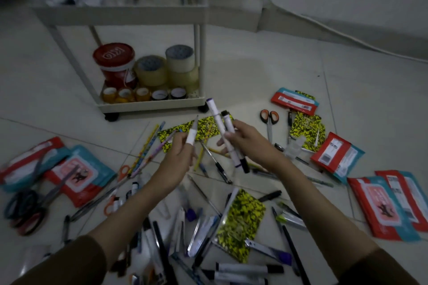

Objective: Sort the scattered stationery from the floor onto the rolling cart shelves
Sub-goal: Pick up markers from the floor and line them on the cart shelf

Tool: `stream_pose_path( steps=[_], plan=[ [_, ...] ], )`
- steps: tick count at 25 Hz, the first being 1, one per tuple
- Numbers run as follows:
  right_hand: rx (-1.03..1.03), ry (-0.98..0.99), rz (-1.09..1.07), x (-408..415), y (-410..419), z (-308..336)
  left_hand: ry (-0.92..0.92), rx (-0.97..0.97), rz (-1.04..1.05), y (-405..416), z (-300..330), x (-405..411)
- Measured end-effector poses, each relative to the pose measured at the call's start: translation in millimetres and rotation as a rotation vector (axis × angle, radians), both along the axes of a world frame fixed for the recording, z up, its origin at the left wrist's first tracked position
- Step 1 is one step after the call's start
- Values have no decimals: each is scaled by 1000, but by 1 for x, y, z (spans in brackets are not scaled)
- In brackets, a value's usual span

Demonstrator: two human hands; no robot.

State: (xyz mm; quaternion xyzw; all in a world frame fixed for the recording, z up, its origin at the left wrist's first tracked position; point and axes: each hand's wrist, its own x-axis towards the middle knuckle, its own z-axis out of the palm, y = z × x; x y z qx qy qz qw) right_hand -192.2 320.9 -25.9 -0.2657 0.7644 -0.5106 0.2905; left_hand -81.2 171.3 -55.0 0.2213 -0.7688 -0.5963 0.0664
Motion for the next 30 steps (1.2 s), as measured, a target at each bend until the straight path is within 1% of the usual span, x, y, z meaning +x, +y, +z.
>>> stream_pose_path(
  steps=[1,3,5,8,11,13,16,17,18,19,20,21,22,23,25,26,28,30],
  plan=[
    [-71,-82,-6,5,-20,10,37,33,62,-5,9,-4],
    [-138,-146,-42,14,-68,26,131,116,202,-21,30,-9],
    [-187,-163,-96,24,-115,41,244,215,315,-41,51,-11],
    [-244,-116,-123,35,-179,65,406,286,430,-82,82,-8],
    [-322,-157,-56,41,-229,90,479,315,454,-125,113,-8],
    [-375,-179,-24,42,-258,107,497,287,425,-156,134,-12],
    [-419,-175,-16,31,-287,133,507,296,368,-195,158,-25],
    [-442,-179,-17,24,-296,145,514,237,375,-207,162,-30],
    [-451,-171,-32,15,-304,157,514,94,402,-217,164,-34],
    [-450,-160,-66,6,-311,169,512,-134,436,-225,164,-37],
    [-457,-160,-112,-6,-318,180,504,-408,449,-232,162,-39],
    [-477,-186,-160,-17,-326,189,465,-671,426,-238,157,-41],
    [-487,-214,-204,-28,-334,196,381,-880,376,-244,151,-44],
    [-468,-215,-251,-38,-342,200,262,-1027,319,-250,143,-46],
    [-339,-136,-324,-55,-359,200,40,-1198,234,-259,129,-51],
    [-260,-93,-338,-60,-367,196,-8,-1242,214,-262,125,-52],
    [-117,-18,-313,-61,-378,188,-9,-1286,205,-268,119,-54],
    [-16,65,-296,-58,-383,178,10,-1312,202,-270,116,-54]
  ],
)
